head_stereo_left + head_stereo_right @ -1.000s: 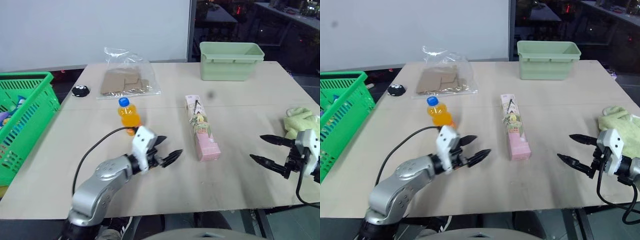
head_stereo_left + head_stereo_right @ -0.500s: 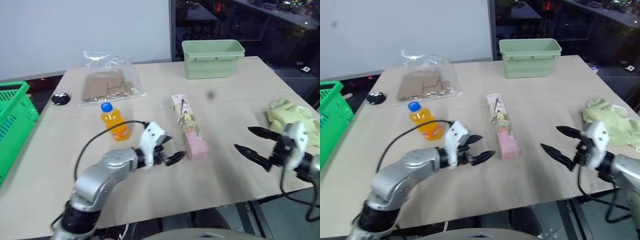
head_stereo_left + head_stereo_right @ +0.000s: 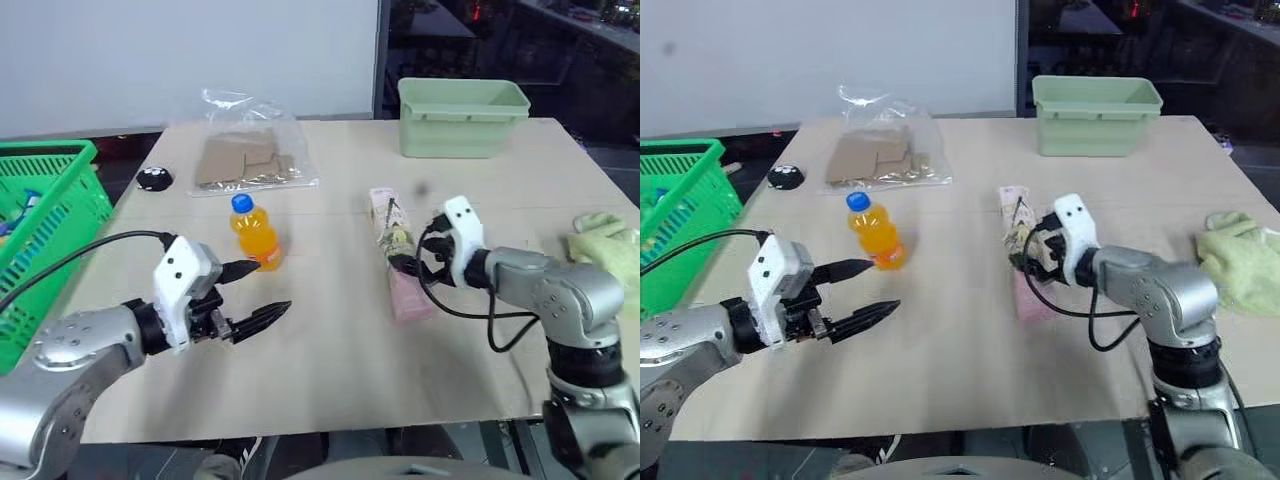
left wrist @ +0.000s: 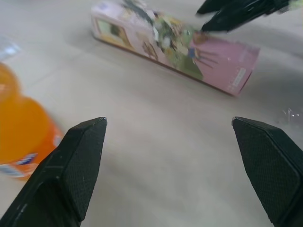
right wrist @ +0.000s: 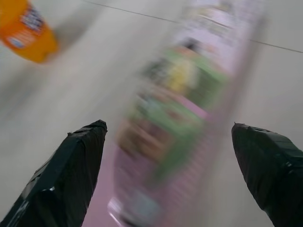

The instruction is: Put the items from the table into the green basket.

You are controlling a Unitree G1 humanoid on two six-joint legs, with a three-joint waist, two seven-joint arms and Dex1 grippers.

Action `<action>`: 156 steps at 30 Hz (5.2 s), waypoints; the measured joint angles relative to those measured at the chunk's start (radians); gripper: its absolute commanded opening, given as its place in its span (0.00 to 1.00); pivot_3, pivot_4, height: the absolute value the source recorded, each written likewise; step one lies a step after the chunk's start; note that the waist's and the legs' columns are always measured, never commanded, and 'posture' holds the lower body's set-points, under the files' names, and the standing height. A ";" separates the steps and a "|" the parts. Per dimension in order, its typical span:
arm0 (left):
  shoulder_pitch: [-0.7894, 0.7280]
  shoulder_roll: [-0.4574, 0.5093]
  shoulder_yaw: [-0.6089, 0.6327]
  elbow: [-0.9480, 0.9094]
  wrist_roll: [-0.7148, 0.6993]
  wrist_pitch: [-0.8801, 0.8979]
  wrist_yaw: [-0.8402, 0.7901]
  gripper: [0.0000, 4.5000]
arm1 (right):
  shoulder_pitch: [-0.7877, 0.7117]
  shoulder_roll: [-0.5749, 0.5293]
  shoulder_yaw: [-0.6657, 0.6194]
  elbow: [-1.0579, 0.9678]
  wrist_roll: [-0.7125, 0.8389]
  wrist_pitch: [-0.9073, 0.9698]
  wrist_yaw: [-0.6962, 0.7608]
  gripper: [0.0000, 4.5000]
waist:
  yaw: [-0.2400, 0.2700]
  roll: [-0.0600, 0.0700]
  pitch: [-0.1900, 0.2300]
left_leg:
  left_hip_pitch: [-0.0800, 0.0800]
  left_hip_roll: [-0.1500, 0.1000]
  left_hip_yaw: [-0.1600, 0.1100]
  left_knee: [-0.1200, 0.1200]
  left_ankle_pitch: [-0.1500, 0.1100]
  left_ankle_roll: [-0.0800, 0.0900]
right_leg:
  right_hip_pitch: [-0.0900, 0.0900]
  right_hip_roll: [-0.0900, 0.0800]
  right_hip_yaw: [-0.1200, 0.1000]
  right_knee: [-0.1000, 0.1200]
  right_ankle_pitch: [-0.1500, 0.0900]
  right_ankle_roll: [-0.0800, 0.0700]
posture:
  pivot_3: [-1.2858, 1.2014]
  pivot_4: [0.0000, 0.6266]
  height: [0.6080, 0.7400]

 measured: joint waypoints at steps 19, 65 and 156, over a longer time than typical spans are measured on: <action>-0.005 0.040 0.029 0.019 -0.014 -0.075 -0.052 0.97 | -0.025 0.078 0.094 0.044 -0.147 0.175 -0.114 1.00 | 0.017 -0.001 -0.002 | -0.001 0.001 0.003 0.000 0.000 0.000 | -0.003 0.000 0.001 0.001 0.000 0.000 | 0.54 0.03 1.00; -0.406 -0.320 -0.198 0.201 -0.506 0.027 0.270 1.00 | 0.057 -0.071 0.094 -0.084 0.192 -0.467 0.567 0.27 | -0.035 -0.005 -0.011 | 0.001 0.003 0.000 0.003 0.000 0.000 | 0.001 0.005 0.001 0.002 0.002 0.003 | 0.50 0.01 1.00; -1.008 0.451 -0.550 1.939 1.161 -0.859 0.710 0.98 | -0.079 -0.249 -0.107 0.128 0.292 -0.785 0.774 1.00 | 0.048 -0.016 -0.017 | -0.013 0.002 -0.004 0.014 0.000 0.000 | -0.010 0.005 -0.003 0.014 0.005 0.001 | 0.53 0.00 1.00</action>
